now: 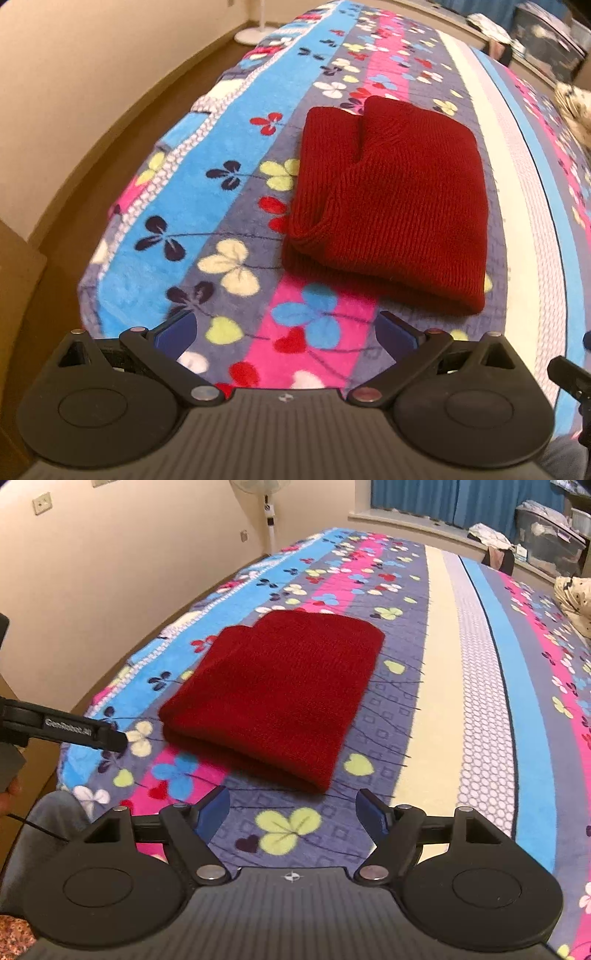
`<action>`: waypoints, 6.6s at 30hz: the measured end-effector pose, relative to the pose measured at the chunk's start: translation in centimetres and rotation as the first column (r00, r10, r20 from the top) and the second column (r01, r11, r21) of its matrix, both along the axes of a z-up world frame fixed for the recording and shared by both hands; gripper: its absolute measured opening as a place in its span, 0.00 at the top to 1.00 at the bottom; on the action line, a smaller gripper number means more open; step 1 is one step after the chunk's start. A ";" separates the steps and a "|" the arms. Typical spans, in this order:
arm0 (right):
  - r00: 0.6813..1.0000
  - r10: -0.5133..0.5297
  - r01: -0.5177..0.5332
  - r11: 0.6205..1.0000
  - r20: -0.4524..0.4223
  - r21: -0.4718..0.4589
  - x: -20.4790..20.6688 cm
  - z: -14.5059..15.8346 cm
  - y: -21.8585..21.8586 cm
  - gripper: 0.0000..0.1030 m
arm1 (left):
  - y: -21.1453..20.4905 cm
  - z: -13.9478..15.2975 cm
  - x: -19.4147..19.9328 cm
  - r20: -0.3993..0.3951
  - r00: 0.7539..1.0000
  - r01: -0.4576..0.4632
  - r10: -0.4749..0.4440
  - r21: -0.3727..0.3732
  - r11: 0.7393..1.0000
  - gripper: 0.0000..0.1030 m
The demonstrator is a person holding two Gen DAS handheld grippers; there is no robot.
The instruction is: Fold small clothes
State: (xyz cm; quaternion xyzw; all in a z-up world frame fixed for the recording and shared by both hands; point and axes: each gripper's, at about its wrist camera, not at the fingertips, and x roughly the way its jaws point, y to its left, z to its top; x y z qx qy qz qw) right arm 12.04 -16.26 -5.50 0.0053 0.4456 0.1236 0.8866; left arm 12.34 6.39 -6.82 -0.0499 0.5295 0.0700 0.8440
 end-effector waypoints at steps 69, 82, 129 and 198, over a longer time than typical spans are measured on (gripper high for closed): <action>0.750 -0.655 0.634 0.674 -0.090 0.378 12.4 -11.9 -26.5 0.27 | -11.2 -4.9 33.8 0.046 0.898 0.440 -0.437 -0.099 0.893 0.32; 0.874 -0.478 0.478 0.810 -0.089 0.340 24.1 -10.5 -23.7 0.30 | -16.8 -6.6 34.8 0.100 0.874 0.485 -0.476 -0.111 0.867 0.83; 0.878 -0.445 0.449 0.893 0.179 0.014 -6.4 2.1 -10.0 0.05 | -14.0 3.0 -3.2 0.110 0.914 0.386 -0.392 0.066 0.920 0.00; 0.892 -0.413 0.419 0.908 0.185 0.005 -7.0 2.9 -8.7 0.04 | -14.7 4.0 -4.4 0.123 0.906 0.390 -0.405 0.130 0.912 0.00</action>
